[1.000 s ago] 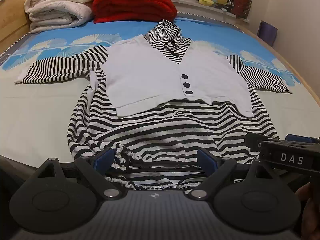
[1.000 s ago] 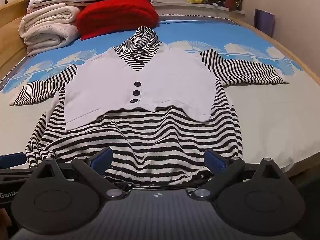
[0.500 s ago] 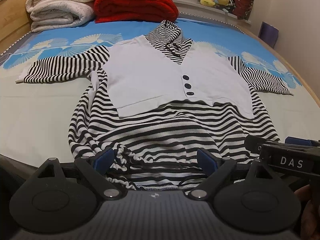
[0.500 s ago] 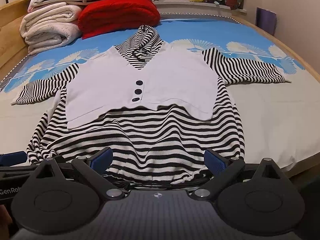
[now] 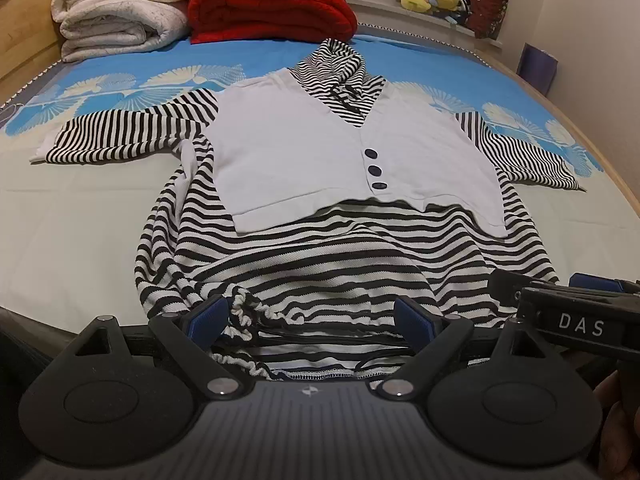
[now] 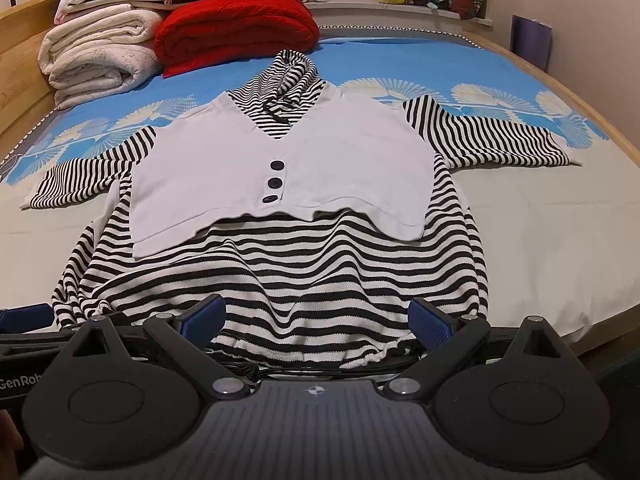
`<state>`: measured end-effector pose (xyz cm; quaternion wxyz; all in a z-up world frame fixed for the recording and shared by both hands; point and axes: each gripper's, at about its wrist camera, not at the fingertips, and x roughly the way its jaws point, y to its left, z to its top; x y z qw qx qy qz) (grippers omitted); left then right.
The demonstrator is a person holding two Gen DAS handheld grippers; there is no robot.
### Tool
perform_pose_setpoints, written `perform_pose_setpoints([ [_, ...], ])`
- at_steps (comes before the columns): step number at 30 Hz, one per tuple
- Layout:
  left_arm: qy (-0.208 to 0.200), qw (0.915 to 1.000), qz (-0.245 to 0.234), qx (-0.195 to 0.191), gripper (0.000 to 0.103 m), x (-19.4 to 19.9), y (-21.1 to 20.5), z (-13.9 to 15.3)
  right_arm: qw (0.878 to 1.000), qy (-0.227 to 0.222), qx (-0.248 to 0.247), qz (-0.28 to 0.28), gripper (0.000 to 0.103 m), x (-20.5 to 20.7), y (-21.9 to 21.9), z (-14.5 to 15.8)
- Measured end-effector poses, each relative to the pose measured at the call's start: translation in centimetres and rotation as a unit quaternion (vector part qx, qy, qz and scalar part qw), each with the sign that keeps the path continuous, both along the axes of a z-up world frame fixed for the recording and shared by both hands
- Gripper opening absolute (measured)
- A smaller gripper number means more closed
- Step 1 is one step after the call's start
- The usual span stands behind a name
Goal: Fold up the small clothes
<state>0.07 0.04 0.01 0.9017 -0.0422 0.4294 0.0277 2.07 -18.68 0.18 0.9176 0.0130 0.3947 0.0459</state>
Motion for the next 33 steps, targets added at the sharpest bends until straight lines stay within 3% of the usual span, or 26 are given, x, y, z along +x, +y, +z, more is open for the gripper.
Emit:
perform_pose_setpoints([
  [7, -0.007, 1.0000, -0.002, -0.004, 0.091, -0.2, -0.2, 0.1, 1.000, -0.005, 0.000, 0.000, 0.095, 0.0, -0.1, 0.1],
  [16, -0.039, 0.9989, -0.009, -0.025, 0.057, 1.6, 1.8, 3.7, 0.999, -0.034, 0.004, -0.003, 0.083, -0.2, 0.2, 0.9],
  [21, -0.093, 0.9944, 0.022, -0.046, 0.052, 6.7, 5.6, 7.0, 0.999, -0.030, 0.027, -0.015, 0.071, 0.1, -0.5, 1.2],
  [24, -0.128, 0.9895, 0.054, -0.041, 0.048, 11.2, 8.6, 8.5, 0.998, -0.055, 0.026, -0.018, 0.064, 0.1, -0.8, 2.0],
  [26, -0.143, 0.9850, 0.081, -0.052, 0.040, 14.2, 11.4, 9.3, 0.997, -0.077, 0.022, -0.014, 0.060, 0.1, -0.9, 2.7],
  [29, -0.148, 0.9786, 0.131, -0.057, 0.028, 18.8, 16.1, 9.5, 0.994, -0.106, 0.024, 0.004, 0.059, 0.6, -1.5, 4.6],
  [33, -0.150, 0.9694, 0.188, -0.050, 0.021, 22.2, 22.7, 9.4, 0.993, -0.110, 0.033, 0.038, 0.059, 3.3, -1.7, 7.6],
])
